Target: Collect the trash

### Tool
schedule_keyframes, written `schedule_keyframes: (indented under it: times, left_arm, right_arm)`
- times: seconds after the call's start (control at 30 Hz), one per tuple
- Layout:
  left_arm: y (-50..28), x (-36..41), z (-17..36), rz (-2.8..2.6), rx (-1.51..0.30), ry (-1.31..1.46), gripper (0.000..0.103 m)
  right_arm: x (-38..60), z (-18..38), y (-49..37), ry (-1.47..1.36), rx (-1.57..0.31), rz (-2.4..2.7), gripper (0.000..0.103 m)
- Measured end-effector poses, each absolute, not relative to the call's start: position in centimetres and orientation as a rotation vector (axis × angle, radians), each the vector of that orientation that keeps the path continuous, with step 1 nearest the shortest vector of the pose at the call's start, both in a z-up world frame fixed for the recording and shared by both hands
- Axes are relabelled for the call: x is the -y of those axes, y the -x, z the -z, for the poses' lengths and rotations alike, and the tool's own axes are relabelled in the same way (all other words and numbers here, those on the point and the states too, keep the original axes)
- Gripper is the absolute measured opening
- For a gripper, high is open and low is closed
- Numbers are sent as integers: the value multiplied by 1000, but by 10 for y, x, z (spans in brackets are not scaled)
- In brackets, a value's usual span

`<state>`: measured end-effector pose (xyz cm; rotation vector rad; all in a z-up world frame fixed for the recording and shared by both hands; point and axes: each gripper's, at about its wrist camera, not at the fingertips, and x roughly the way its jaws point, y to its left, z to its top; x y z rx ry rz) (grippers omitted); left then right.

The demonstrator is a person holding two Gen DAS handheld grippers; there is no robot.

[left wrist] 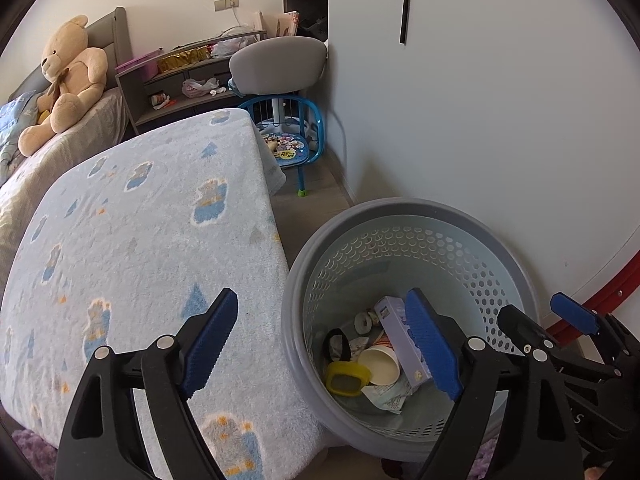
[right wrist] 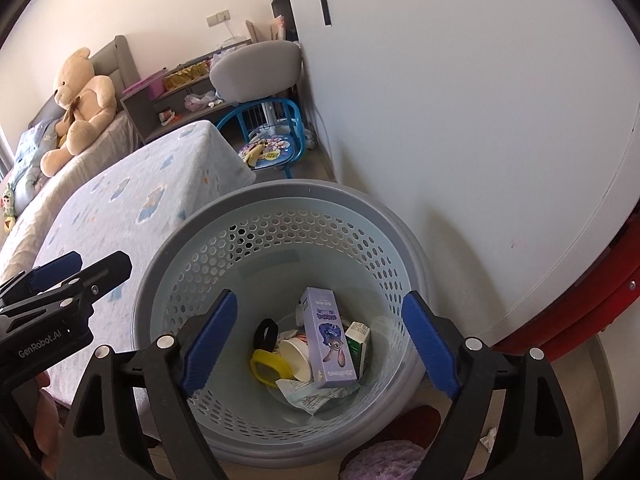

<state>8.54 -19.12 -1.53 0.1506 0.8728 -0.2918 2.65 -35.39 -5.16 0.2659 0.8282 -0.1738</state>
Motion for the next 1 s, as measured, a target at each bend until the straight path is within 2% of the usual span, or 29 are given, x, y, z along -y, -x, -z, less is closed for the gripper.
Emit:
schedule_keyframes:
  times: [0.3, 1.0]
  left_arm:
    - [-84, 190, 15, 284, -871, -153, 83]
    - [-85, 185, 14, 252, -871, -152, 84]
  right_arm:
    - [351, 51, -26, -242, -821, 181, 88]
    - [349, 51, -28, -235, -823, 188, 89]
